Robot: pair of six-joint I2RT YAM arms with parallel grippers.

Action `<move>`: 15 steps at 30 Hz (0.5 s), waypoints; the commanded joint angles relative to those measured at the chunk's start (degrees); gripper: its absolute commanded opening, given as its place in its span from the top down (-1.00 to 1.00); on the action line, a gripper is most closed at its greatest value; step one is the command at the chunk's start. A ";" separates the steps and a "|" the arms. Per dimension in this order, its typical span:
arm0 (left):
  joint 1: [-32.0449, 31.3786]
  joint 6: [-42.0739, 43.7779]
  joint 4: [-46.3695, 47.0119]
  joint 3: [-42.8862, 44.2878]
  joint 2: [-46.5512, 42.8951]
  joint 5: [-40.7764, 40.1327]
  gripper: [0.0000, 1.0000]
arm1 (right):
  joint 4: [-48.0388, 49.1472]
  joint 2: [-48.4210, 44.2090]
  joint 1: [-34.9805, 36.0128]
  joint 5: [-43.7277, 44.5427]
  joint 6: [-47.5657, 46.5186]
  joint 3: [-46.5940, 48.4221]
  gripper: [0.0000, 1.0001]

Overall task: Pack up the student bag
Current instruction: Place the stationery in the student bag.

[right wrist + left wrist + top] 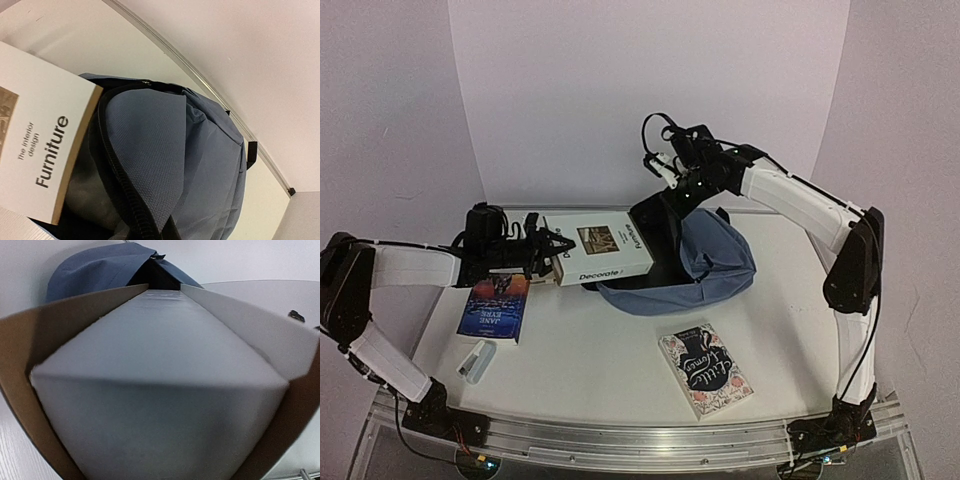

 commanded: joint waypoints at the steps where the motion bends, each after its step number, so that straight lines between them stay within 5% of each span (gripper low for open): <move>1: -1.22 -4.46 12.28 2.16 5.96 2.62 0.86 | 2.31 -4.43 -0.13 -0.97 -0.62 2.71 1.00; 15: -7.08 -13.43 24.71 18.83 28.92 0.96 0.86 | 1.95 -5.97 -0.05 -14.60 6.56 1.14 1.00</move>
